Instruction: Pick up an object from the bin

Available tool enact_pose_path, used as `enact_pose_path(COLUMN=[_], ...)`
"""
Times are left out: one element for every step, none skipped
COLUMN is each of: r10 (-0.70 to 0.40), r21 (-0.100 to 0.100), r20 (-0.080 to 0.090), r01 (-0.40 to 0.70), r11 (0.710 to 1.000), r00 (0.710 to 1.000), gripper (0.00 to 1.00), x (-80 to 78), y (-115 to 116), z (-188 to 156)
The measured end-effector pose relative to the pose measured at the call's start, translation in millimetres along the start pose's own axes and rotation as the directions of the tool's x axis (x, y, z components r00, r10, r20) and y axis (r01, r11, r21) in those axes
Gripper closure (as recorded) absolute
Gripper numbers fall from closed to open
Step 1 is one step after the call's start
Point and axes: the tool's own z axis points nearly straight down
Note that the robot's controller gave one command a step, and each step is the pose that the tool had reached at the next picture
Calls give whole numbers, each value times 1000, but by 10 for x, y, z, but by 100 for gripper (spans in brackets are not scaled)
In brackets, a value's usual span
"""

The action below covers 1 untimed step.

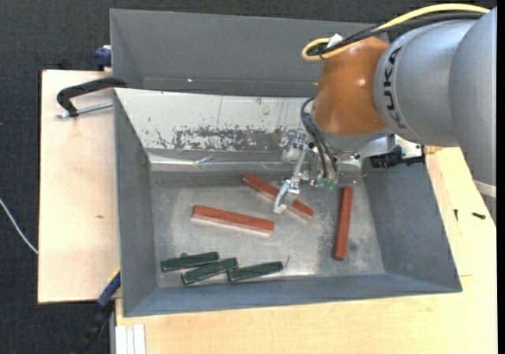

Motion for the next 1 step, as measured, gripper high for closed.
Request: enact_pose_path(r10=[19], r21=[0], r20=[0], r01=[-19], r11=[1000], r00=[1000], gripper=[0], x=[-42], y=[-107], z=[391])
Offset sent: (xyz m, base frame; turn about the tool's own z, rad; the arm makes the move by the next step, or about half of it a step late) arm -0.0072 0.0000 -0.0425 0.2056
